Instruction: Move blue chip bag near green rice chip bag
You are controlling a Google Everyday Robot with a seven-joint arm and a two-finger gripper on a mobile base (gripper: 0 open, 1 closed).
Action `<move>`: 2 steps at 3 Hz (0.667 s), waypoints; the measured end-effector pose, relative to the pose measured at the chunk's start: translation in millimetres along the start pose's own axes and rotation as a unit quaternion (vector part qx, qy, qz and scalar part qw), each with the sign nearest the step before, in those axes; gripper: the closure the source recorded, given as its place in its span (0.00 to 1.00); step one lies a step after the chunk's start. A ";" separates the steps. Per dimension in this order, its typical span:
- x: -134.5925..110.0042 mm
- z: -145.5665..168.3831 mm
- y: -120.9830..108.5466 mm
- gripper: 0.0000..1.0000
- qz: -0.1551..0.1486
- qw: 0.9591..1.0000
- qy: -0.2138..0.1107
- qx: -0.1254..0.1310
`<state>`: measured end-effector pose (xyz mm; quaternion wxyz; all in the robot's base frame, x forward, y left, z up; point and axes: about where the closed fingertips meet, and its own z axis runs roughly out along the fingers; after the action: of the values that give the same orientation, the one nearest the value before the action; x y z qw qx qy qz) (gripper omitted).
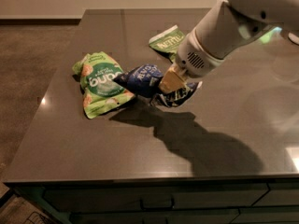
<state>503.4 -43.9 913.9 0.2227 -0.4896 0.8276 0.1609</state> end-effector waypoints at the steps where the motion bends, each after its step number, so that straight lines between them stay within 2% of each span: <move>1: -20.7 8.3 2.3 0.83 -0.008 1.000 -0.023 -0.001; 2: -35.1 13.3 6.2 0.59 -0.014 0.999 -0.039 -0.009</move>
Offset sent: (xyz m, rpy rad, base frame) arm 0.0185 0.0499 0.0106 0.1142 -0.0454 0.0450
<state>515.5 -8.6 921.4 0.2531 -0.4965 0.8096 0.1843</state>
